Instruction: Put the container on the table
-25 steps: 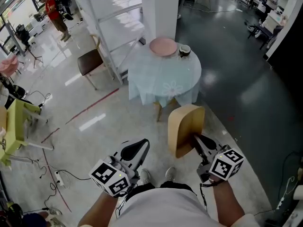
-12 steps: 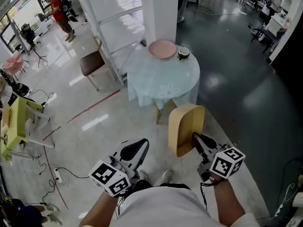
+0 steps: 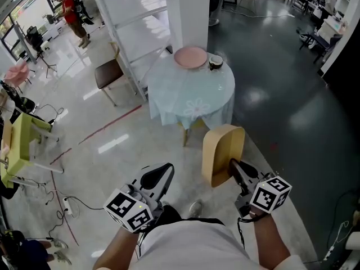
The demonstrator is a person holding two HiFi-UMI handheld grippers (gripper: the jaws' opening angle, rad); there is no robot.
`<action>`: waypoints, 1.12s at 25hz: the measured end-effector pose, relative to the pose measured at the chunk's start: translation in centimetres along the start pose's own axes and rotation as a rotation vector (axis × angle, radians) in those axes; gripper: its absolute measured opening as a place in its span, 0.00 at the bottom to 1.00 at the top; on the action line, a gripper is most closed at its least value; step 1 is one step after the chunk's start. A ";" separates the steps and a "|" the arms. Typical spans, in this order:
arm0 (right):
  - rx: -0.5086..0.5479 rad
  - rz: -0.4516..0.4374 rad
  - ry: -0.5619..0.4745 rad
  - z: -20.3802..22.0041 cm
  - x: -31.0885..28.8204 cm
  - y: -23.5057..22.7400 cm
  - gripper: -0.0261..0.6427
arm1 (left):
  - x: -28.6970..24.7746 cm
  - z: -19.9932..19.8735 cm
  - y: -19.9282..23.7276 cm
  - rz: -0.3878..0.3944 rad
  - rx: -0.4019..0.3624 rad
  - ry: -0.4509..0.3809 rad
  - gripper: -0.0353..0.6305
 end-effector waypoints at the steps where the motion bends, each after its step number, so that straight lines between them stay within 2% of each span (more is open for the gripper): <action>1: -0.003 0.001 0.002 -0.1 0.1 -0.3 0.08 | -0.3 0.0 0.0 -0.001 0.000 0.002 0.08; 17: 0.021 0.034 0.012 -2.0 -2.5 -3.4 0.08 | -3.8 -0.7 2.7 0.004 -0.002 0.004 0.08; 23: 0.029 0.055 0.016 -3.1 -5.6 -4.3 0.08 | -5.3 -1.2 6.2 0.017 0.002 -0.006 0.08; 28: 0.026 0.074 0.030 -4.6 -10.1 -4.8 0.08 | -6.9 -2.2 11.0 0.027 0.005 0.004 0.08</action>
Point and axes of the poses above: the fingertips, and each gripper's own axes: x backward along the fingers, y to its left, z out of its underside, the point moved 5 cm from there along x, backward along the fingers, and after that the axes turned 10 degrees about z, right-handed, at the moved point
